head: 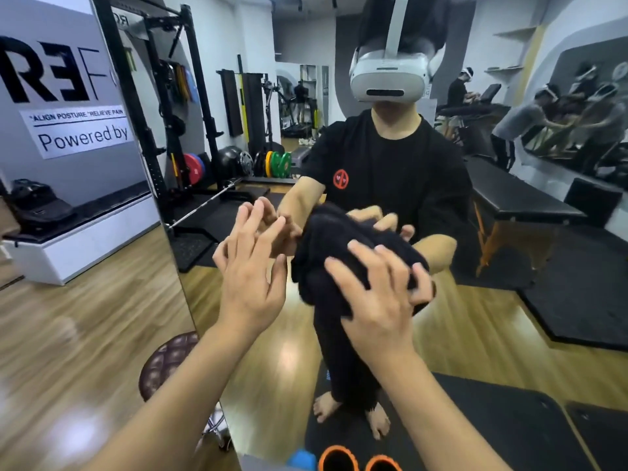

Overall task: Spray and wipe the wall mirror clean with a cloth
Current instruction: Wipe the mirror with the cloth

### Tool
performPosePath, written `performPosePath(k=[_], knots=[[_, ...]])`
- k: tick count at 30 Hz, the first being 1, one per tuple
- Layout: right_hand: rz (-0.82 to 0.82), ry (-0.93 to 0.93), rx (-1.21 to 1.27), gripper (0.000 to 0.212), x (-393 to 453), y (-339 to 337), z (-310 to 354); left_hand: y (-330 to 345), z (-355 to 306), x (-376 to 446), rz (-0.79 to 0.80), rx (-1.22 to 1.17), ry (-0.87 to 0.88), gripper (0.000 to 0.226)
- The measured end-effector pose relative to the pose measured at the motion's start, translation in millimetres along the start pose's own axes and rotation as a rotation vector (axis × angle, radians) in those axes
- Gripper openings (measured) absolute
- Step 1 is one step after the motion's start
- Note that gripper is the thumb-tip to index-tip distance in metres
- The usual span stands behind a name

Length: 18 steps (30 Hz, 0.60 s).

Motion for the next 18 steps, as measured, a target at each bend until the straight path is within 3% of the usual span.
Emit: performPosePath(k=[5, 7, 10, 15, 18], knots=[[-0.177, 0.316, -0.034, 0.032, 73.9, -34.1, -49.1, 5.5, 0.5, -2.8, -0.004, -0.005, -0.016, 0.056], [-0.175, 0.388, -0.04, 0.033, 80.3, -26.5, -51.5, 7.0, -0.8, -2.7, -0.051, -0.023, -0.019, 0.054], [-0.071, 0.281, -0.022, 0.042, 52.2, 3.9, -15.4, 4.6, 2.4, 0.3, -0.12, -0.065, -0.001, 0.051], [0.112, -0.057, -0.005, 0.029, -54.5, 70.9, 80.7, -25.8, 23.5, 15.7, -0.234, -0.158, 0.178, 0.029], [0.211, -0.123, -0.079, 0.043, -99.9, 96.0, 115.6, -42.3, 47.1, 21.2, -0.219, -0.127, 0.281, 0.027]])
Point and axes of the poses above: each hand's wrist, its own x-axis towards the middle knuckle, its own y-axis out of the palm, z = x × y, the point moved 8 cm from there along x, towards the middle knuckle, and after that the axes turned 1 degree about -y, right-handed, at the moved point
